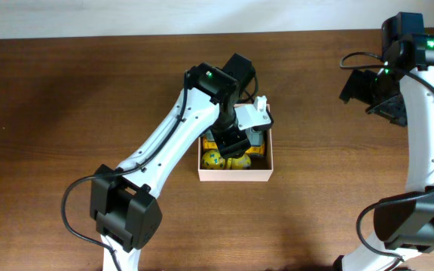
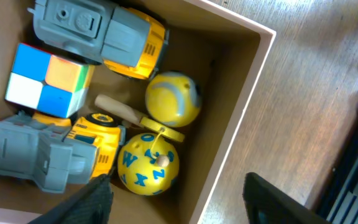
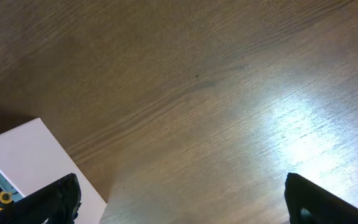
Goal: Pack container
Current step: 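Lower the rattle drum into the box and open the left gripper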
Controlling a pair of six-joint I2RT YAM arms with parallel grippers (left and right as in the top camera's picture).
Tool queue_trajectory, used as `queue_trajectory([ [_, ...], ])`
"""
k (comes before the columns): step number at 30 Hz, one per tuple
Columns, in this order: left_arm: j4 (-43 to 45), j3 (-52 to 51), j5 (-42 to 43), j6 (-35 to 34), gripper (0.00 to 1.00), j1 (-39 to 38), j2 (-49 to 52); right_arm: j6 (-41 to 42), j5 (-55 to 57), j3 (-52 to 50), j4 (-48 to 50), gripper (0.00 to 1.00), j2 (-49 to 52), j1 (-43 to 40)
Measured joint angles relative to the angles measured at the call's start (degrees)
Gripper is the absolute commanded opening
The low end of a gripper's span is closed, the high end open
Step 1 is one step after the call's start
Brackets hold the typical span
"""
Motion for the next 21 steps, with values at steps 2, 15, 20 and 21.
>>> queue_trajectory([
  [2,0.48,0.0,-0.22,0.04,0.84,0.0,0.0,0.02,0.0,0.0,0.0,0.99,0.0,0.0],
  [15,3.15,0.07,-3.21,-5.6,0.99,0.24,0.0,0.0,0.0,0.0,0.0,0.99,0.0,0.0],
  [20,4.2,1.42,-9.77,-21.66,0.99,3.98,0.0,0.0,0.0,0.0,0.0,0.99,0.0,0.0],
  [21,4.22,1.95,-10.51,-24.13,0.99,5.57,0.0,0.02,0.0,0.0,0.0,0.99,0.0,0.0],
])
